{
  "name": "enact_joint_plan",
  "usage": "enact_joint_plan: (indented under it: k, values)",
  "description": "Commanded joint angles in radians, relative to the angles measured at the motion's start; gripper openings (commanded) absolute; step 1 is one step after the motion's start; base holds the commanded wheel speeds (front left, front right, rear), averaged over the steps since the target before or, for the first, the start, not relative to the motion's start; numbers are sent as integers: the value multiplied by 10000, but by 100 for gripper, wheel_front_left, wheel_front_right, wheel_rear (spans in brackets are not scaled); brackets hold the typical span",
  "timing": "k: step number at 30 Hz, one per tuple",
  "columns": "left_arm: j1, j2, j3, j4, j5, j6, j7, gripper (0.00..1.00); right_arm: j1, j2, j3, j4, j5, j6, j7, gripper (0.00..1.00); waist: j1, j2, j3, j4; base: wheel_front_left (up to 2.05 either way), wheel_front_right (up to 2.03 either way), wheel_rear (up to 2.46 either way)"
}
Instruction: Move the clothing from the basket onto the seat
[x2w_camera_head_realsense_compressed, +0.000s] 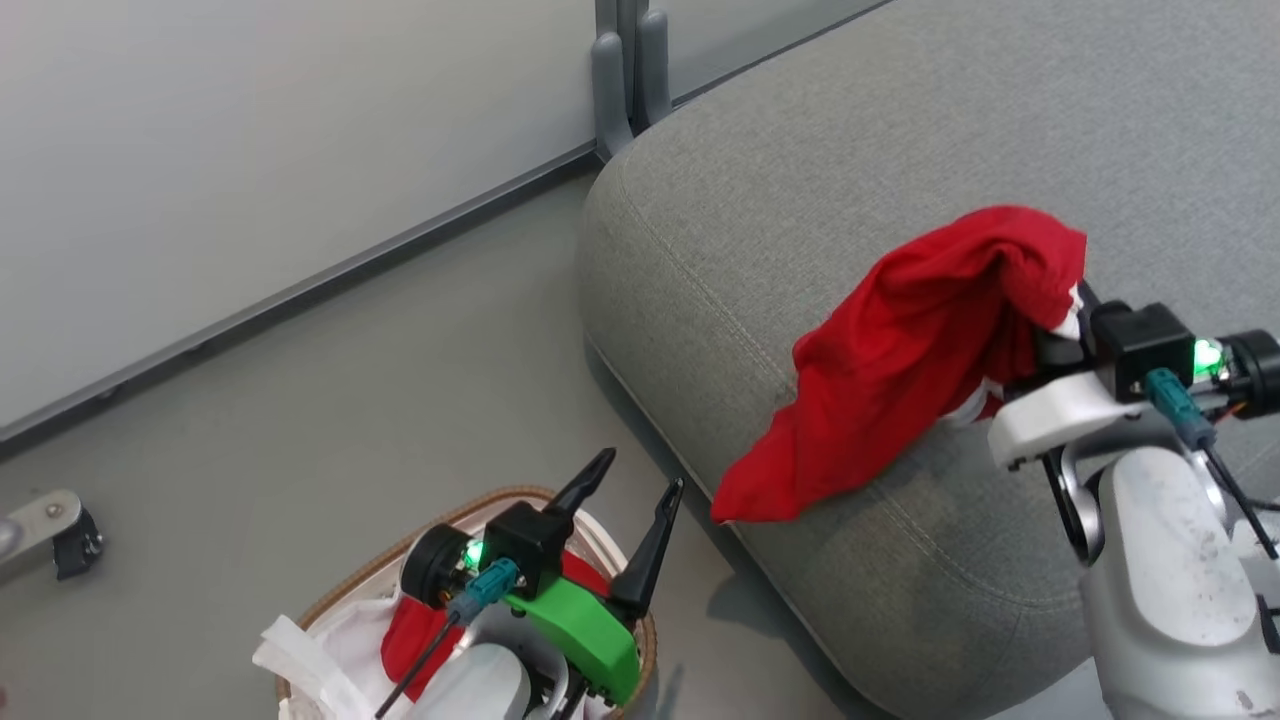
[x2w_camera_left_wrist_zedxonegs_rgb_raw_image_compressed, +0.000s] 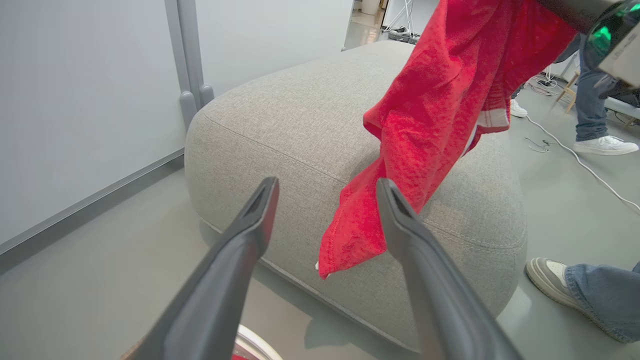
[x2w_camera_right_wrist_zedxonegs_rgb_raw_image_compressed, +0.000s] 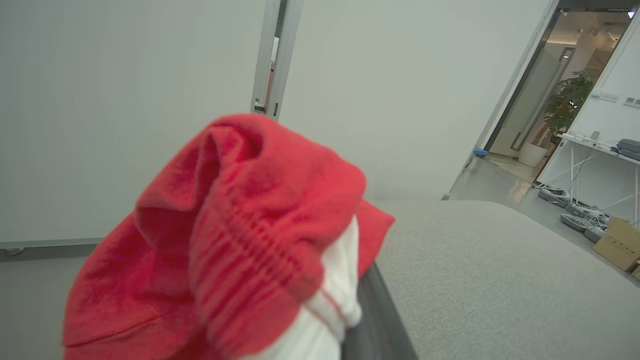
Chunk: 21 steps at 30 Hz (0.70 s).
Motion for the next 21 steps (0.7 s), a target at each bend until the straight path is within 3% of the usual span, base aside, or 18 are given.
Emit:
enact_joint_plan:
  k: [1, 6, 13, 21]
  values:
    - [-297, 154, -32, -34, 134, -28, -37, 100, -454, -24, -116, -38, -152, -14, -21, 0, 0, -1, 709, 326, 0, 0, 0]
    - [-906, 434, -120, -145, 229, -28, -37, 100, -2015, -260, -551, 85, -419, -14, -21, 0, 0, -1, 1882, 797, 0, 0, 0]
    - [-2030, 764, -387, -262, 506, -29, -37, 100, -4715, -1419, -1443, 876, -313, -14, -21, 0, 0, -1, 3828, 1706, 0, 0, 0]
    - [-2900, 893, -120, -607, 805, -27, -37, 100, -6868, -2201, -2453, 1844, -700, -14, -18, 0, 0, -1, 5482, 2421, 0, 0, 0]
